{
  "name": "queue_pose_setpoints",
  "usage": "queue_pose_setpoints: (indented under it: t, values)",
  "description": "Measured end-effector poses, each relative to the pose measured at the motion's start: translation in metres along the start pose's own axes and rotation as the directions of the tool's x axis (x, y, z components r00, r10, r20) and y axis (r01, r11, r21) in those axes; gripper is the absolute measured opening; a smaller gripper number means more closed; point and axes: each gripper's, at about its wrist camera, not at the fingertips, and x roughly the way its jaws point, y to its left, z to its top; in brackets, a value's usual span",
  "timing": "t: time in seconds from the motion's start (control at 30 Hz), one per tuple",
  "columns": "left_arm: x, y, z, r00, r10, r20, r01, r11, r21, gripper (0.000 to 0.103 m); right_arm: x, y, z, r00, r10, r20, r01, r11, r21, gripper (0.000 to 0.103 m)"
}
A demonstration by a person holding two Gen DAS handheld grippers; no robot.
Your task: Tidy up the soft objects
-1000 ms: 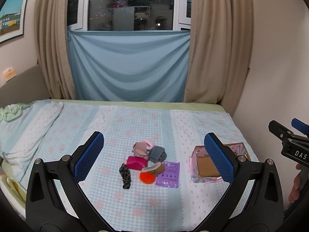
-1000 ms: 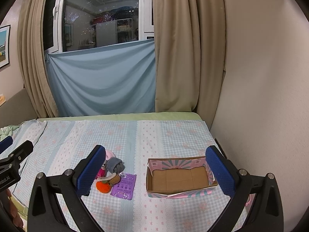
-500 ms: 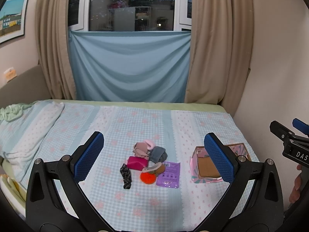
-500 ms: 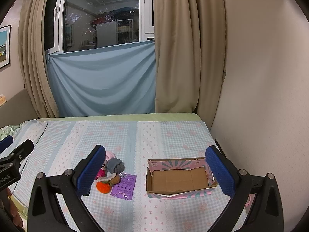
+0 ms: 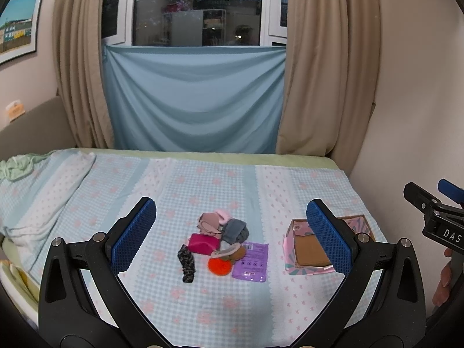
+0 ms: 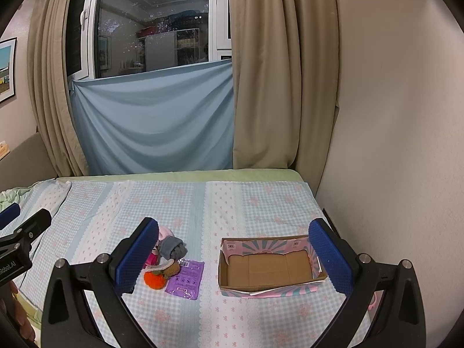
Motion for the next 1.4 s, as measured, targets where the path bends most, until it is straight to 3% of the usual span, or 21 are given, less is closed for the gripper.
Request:
queue_pose_setpoints:
  t: [0.57, 1.0, 1.2, 1.4]
  values:
    - [0.007, -0.002, -0.001, 1.0, -0.009, -0.013, 0.009, 1.0, -0.008, 0.103, 0.001, -0.002, 0.001, 1.0, 0.003, 0.0, -0.003, 1.0, 0.002, 0.103]
    - [0.044, 0.001, -0.011, 0.993, 0.026, -0.112, -0.034, 0.997, -0.064, 0.103, 0.025, -0.002, 0.008, 0.997, 0.029, -0.065, -0.03, 0.999, -0.013, 0.103]
    - [0.088, 0.021, -0.046, 0.97, 0.108, -0.219, -0.14, 0.981, -0.135, 0.103, 0.066, 0.006, 0.003, 0.985, 0.1, -0.141, -0.109, 0.992, -0.061, 0.103]
    - [0.146, 0.067, -0.105, 0.929, 0.14, -0.342, -0.226, 0.947, -0.229, 0.103, 0.14, 0.031, -0.025, 0.948, 0.191, -0.256, -0.222, 0.971, -0.094, 0.103]
